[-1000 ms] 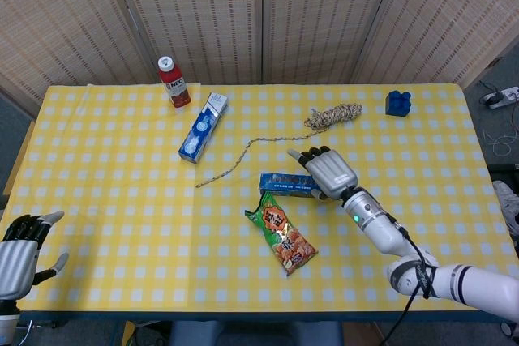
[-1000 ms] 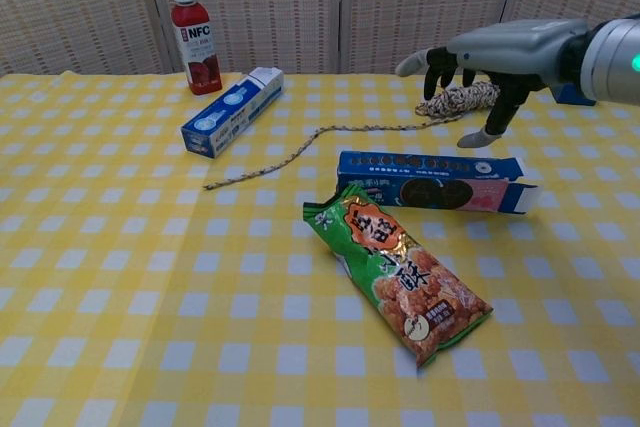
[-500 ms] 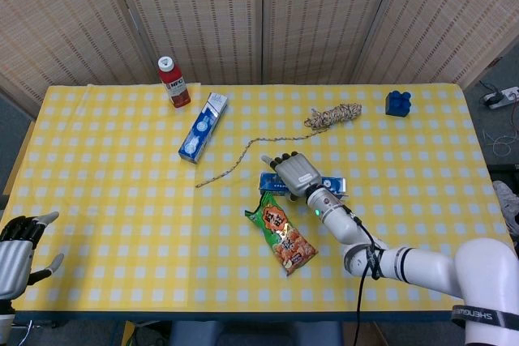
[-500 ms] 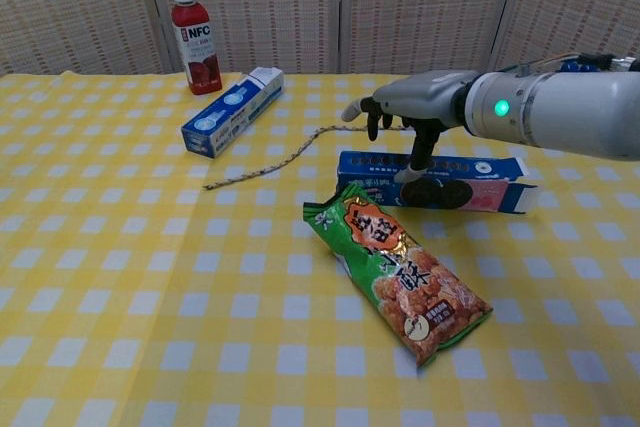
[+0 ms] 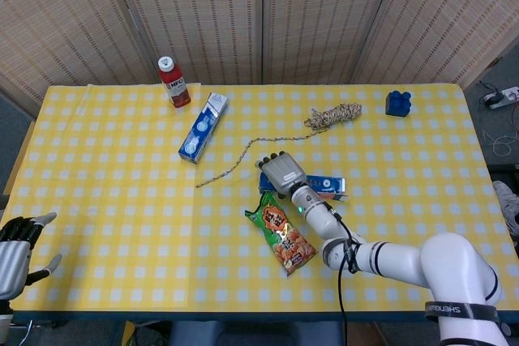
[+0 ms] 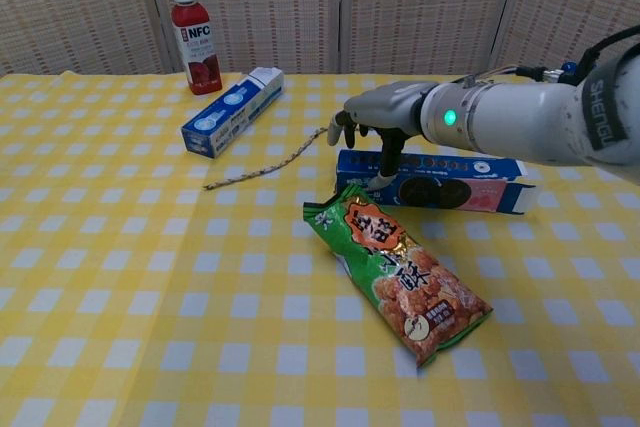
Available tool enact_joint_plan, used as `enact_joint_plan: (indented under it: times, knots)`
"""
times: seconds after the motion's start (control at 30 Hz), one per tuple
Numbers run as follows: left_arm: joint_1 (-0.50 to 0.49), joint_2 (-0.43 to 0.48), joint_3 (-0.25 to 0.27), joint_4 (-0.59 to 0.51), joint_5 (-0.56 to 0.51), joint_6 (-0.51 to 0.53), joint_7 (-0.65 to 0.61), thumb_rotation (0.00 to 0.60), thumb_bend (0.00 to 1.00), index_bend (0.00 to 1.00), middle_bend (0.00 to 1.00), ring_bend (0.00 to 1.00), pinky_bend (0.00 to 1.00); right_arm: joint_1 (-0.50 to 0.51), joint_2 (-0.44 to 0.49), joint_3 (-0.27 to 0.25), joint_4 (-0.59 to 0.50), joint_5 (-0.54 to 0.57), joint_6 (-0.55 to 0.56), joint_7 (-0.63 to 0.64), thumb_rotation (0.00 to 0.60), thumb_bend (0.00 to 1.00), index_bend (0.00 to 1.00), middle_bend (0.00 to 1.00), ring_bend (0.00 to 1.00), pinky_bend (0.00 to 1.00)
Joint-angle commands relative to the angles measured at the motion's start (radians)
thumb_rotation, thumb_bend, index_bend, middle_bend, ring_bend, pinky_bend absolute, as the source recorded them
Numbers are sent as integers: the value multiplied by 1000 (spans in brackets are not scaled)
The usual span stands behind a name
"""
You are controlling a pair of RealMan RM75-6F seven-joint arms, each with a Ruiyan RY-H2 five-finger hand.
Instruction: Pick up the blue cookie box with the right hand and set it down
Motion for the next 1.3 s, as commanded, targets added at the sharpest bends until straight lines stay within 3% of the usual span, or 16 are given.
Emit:
enact_joint_plan:
  times: [0.03,0.63,1.0,1.3]
  knots:
    - [0,0,0,1,-1,-1,0,600,268,235,249,199,122,17,-17,-7,19,20,-7,-8,600,199,212,243,189,242]
    - [-1,-4,1,7,-3,-10,-1,600,268,237,249,199,122,19,-32,-35,50,31,-1,44,600,243,344,284,194,254]
    - [-5,-4,0,1,-3,-16,8,600,268,238,249,199,122,-72,70,-3,-99,-157,49,242,600,283,353,291,202,268]
    - [-9,0,0,-15,3,-16,19,600,268,239,249,199,122,-169,170,80,-249,-383,176,512,600,283,353,294,210,280]
